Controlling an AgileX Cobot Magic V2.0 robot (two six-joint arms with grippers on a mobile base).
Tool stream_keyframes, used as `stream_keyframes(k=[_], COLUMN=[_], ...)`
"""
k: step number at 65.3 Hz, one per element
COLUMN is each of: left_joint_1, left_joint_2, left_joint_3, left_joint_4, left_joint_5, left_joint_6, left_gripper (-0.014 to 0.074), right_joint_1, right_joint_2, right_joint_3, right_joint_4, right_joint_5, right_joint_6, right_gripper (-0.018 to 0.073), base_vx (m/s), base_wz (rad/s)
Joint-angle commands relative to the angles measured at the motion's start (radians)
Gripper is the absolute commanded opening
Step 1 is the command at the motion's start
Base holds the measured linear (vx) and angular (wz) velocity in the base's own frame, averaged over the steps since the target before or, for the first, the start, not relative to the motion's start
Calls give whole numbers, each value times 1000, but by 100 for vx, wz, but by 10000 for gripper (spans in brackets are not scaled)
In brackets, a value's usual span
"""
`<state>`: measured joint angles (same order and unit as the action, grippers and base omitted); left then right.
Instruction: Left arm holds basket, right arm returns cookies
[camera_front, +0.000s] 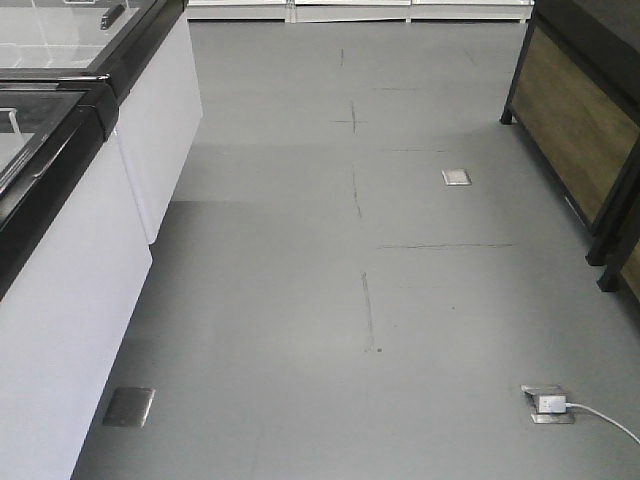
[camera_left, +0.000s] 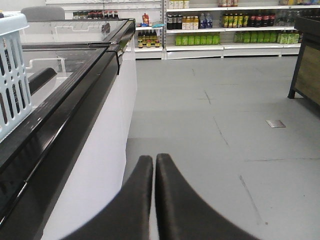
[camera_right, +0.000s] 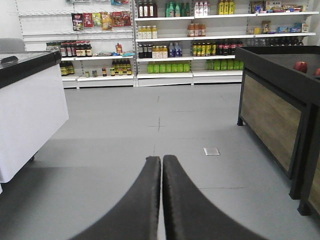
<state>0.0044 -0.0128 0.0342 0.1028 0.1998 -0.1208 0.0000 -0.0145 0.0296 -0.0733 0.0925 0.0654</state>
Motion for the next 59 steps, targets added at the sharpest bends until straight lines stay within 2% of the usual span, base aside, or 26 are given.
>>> stream_keyframes(k=[1, 33, 47, 54, 59], left_joint_1=[-5, -5, -5, -5, -5], left_joint_2=[-15, -15, -15, -15, -14], left_joint_3=[3, 3, 3, -4, -30], left_joint_4=[-7, -7, -7, -7, -7], left_joint_5=[-70, -70, -165, -251, -251], left_joint_6=[-3, -3, -7, -7, -7], left_gripper=[-6, -6, -6, -6, -6], right_joint_1=[-6, -6, -6, -6, -6], right_joint_2=[-7, -7, -7, -7, -7], right_joint_3=[0, 0, 0, 0, 0], right_joint_4=[-6, -6, -6, -6, -6], right_joint_5=[-78, -78, -78, -78, -78], right_joint_6=[1, 1, 1, 1, 1], right_gripper=[-8, -8, -8, -8, -8], base_vx=[0, 0, 0, 0, 0], base_wz=[0, 0, 0, 0, 0])
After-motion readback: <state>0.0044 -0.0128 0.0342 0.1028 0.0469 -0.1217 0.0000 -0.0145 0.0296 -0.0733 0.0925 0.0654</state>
